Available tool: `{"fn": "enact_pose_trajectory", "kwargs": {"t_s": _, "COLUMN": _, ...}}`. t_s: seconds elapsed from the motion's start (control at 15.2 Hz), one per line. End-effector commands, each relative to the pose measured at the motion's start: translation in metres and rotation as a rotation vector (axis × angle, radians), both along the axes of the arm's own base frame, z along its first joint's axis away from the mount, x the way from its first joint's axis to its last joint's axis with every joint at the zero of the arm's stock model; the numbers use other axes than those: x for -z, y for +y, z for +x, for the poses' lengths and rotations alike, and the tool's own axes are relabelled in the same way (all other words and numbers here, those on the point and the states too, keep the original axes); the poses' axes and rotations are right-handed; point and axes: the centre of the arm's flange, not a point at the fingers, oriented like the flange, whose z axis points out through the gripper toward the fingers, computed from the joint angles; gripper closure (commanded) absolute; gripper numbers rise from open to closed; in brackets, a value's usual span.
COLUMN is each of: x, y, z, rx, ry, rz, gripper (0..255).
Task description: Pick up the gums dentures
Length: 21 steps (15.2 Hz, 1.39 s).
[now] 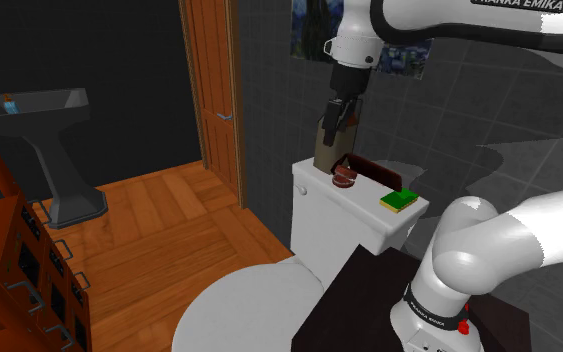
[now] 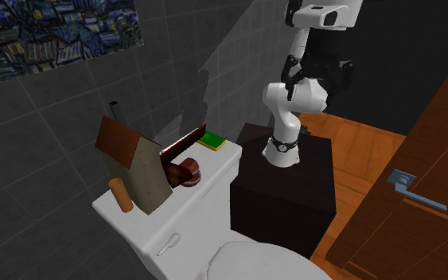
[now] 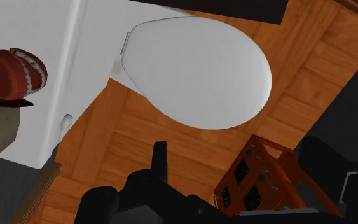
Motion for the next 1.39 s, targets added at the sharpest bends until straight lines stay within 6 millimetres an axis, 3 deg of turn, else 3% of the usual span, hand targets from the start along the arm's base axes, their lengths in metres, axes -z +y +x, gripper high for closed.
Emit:
{"fn": "enact_pose_trajectory", "kwargs": {"t_s": 0.0, "x": 0.0, "y": 0.0, "z": 0.0, "rx": 0.0, "ry": 0.0, "rz": 0.0, "gripper": 0}}
{"fn": "enact_pose_trajectory", "kwargs": {"t_s": 1.32, "x": 0.155, "y": -0.21, "z": 0.042, "rx": -0.103, "ry": 0.042, "rz": -0.009, "gripper": 0}}
